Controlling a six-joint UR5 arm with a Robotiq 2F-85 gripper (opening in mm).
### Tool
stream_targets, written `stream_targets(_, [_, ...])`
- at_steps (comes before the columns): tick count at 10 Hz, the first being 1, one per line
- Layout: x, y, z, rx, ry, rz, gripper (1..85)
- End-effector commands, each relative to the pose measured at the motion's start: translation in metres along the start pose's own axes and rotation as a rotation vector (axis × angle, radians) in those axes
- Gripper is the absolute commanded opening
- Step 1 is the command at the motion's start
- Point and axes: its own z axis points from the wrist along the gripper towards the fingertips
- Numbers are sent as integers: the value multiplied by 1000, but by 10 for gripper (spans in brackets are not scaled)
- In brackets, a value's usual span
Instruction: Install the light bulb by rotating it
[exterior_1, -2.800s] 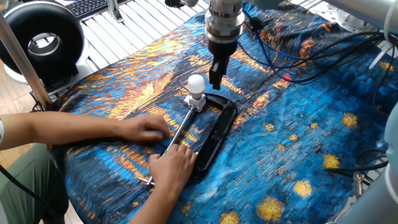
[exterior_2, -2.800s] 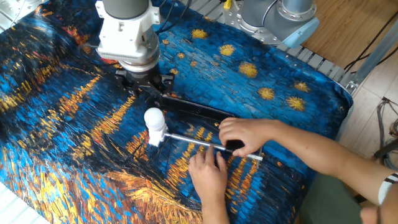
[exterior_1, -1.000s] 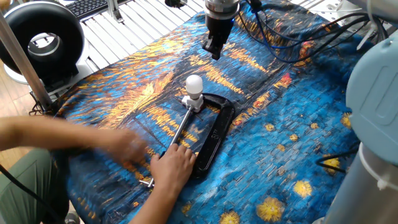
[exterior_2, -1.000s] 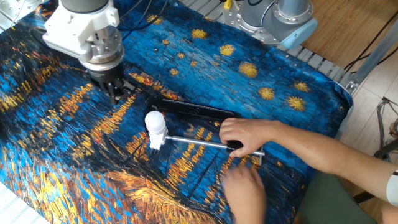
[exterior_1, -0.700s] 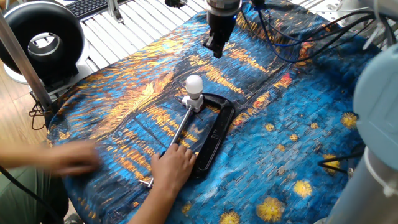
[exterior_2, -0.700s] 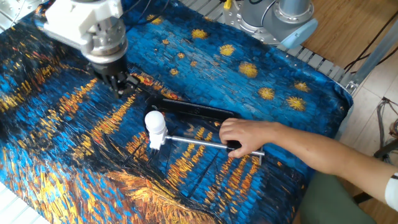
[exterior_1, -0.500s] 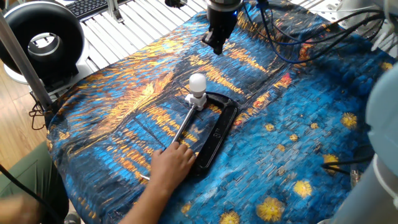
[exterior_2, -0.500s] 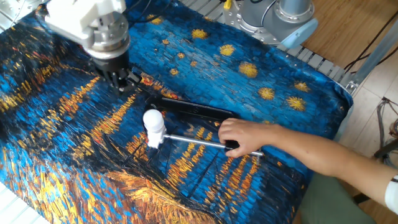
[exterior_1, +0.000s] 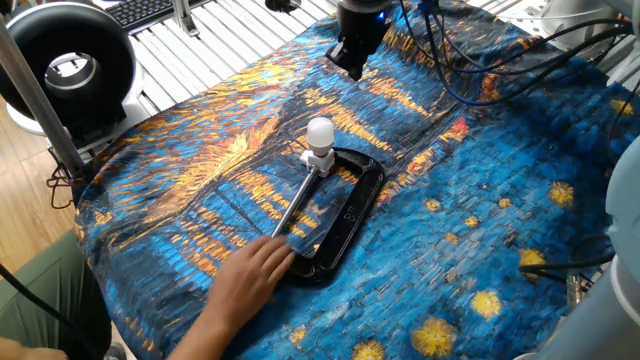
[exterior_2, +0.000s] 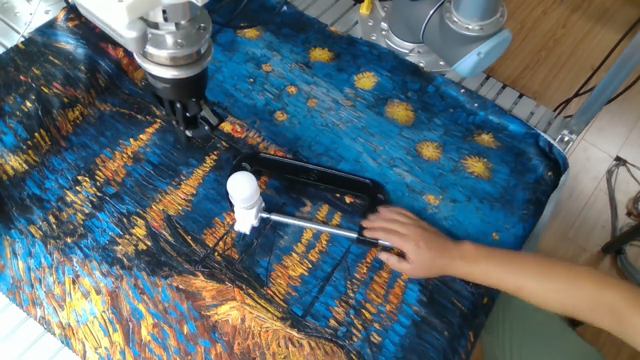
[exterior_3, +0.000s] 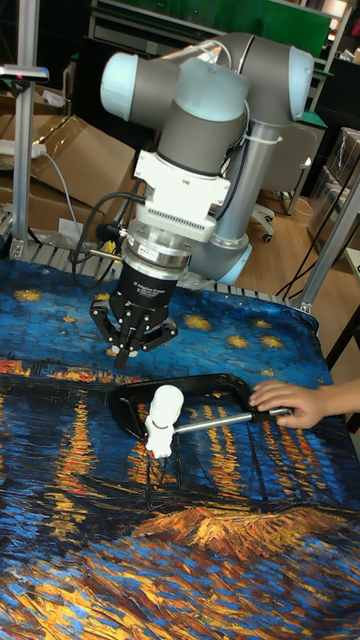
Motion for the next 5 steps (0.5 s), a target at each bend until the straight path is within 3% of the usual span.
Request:
stream_targets(1, [5, 1, 3, -20, 21, 13, 10])
stream_targets(5, [8, 1, 13, -10, 46, -22, 10])
